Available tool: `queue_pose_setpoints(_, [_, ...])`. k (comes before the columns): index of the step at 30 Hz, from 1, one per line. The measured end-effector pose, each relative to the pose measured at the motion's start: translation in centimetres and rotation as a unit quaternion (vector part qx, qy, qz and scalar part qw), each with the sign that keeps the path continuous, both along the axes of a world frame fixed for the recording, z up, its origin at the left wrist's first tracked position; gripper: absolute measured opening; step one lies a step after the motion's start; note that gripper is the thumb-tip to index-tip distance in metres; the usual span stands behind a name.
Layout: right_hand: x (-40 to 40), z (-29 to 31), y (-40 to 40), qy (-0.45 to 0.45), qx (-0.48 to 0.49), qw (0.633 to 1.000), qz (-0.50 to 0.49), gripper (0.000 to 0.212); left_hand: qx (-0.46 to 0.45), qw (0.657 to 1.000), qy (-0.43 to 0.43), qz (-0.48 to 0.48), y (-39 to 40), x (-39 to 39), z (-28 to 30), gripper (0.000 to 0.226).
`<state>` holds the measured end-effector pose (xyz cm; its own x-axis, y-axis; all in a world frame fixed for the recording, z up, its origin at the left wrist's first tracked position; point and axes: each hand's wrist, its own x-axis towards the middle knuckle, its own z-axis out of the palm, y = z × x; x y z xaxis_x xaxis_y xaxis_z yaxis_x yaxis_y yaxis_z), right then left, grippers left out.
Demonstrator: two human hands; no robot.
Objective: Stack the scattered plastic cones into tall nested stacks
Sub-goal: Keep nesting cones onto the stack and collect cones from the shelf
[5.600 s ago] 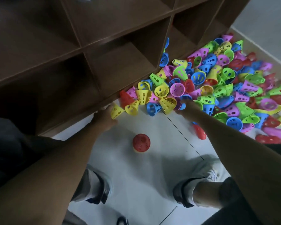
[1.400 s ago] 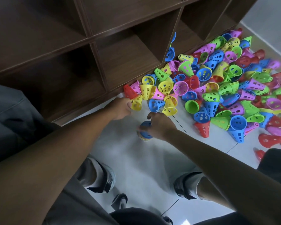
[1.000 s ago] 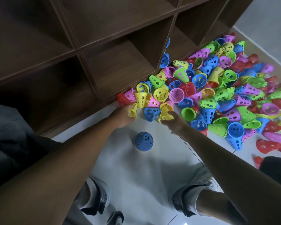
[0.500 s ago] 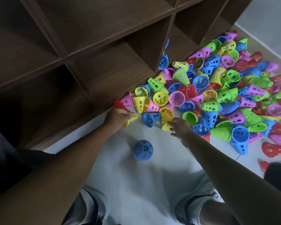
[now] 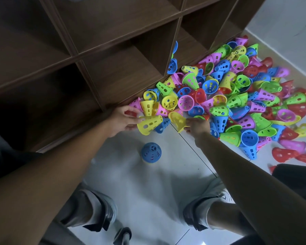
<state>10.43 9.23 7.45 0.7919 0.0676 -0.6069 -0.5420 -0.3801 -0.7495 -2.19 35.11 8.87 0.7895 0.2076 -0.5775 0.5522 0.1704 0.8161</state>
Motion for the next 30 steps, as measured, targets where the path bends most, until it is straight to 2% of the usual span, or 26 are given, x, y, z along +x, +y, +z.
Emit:
queue_pose_setpoints(2, [-0.4,0.7,0.1,0.017,0.041,0.999,-0.019,0.021,-0.053,0.998,0.007,-0.029,0.0,-0.5,0.8,0.039])
queue_pose_setpoints(4, [-0.5,1.1,0.1,0.014,0.039,0.998,-0.056,0.018,-0.096,0.994,0.011,-0.045,-0.2,-1.1,1.6,0.039])
queue_pose_setpoints(8, [-0.9,1.9,-0.2,0.030,0.081,0.993,-0.076,0.019,-0.124,0.990,0.021,-0.062,-0.3,-1.9,2.4,0.037])
queue_pose_setpoints(17, [-3.3,4.8,-0.7,0.084,0.271,0.957,0.061,0.013,-0.103,0.983,0.081,-0.130,-1.8,-3.2,2.2,0.021])
queue_pose_setpoints(20, [-3.5,4.9,-0.3,0.105,0.279,0.951,0.082,0.015,-0.083,0.983,0.100,-0.129,-2.1,-3.3,1.7,0.012])
queue_pose_setpoints(25, [-4.1,4.8,0.1,0.125,0.263,0.947,0.135,0.015,-0.033,0.988,0.114,-0.098,-2.9,-3.4,0.1,0.013])
queue_pose_setpoints(28, [-4.8,4.5,0.5,0.120,0.240,0.953,0.145,0.028,-0.029,0.991,0.105,-0.081,-3.1,-3.7,-1.0,0.021])
queue_pose_setpoints(30, [-5.0,4.1,0.6,0.117,0.225,0.955,0.153,0.023,-0.032,0.991,0.105,-0.079,-3.1,-3.8,-1.3,0.027])
